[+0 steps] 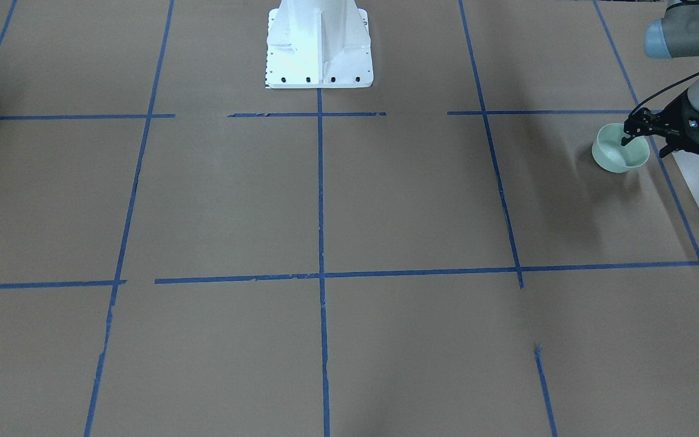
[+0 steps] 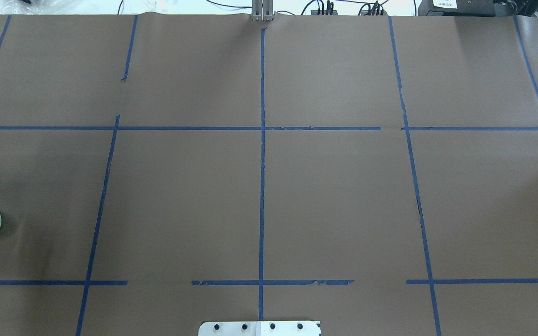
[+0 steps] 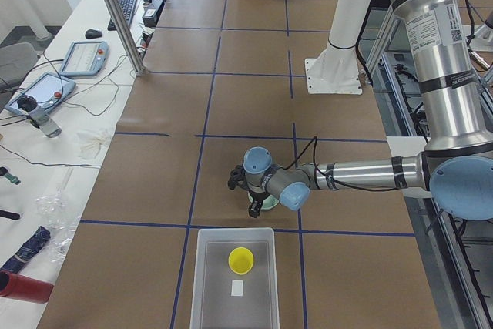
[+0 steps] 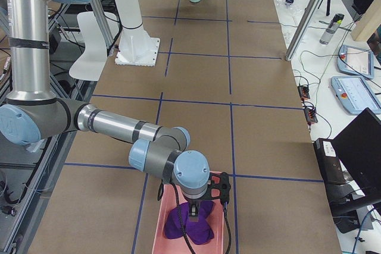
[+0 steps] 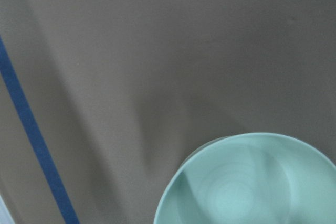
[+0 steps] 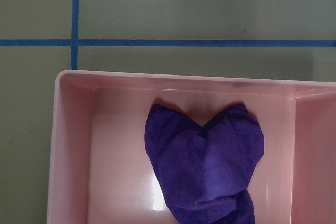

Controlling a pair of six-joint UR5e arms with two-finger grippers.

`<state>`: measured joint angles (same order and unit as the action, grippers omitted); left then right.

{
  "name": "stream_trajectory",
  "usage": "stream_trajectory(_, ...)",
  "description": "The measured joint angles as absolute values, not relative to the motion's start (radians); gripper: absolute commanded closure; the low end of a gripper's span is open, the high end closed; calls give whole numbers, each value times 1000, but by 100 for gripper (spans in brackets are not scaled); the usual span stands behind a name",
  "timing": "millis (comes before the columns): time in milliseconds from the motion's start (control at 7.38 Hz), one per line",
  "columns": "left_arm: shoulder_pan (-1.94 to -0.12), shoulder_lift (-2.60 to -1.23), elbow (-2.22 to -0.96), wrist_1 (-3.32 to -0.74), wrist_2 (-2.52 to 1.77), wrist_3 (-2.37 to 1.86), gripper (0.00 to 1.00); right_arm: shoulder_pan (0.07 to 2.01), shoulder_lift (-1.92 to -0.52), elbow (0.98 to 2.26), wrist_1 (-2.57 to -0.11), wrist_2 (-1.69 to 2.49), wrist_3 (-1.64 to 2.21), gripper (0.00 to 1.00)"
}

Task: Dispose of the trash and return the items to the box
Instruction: 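Release the cloth into the pink bin while the left gripper grasps the green bowl, then carry the green bowl with the left gripper into the clear bin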

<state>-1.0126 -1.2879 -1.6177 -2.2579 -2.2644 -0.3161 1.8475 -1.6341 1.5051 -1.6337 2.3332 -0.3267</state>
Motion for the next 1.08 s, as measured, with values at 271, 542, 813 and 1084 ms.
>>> stream_trajectory(271,-1010,-1291,-1604,-2258,-2263,-315,72,1847,-1634,1505,-1634,2333,-327,0)
stream_trajectory(542,-1009,-1292,-1599,-2259,-2263,-315,72,1846,-1633,1505,-1634,2333,-326,0)
stream_trajectory(813,-1009,-1292,-1595,-2260,-2263,-316,71,1846,-1633,1508,-1634,2334,-326,0)
stream_trajectory(1084,-1007,-1293,-1588,-2264,-2263,-317,87,1847,-1633,1512,-1633,2335,-327,0)
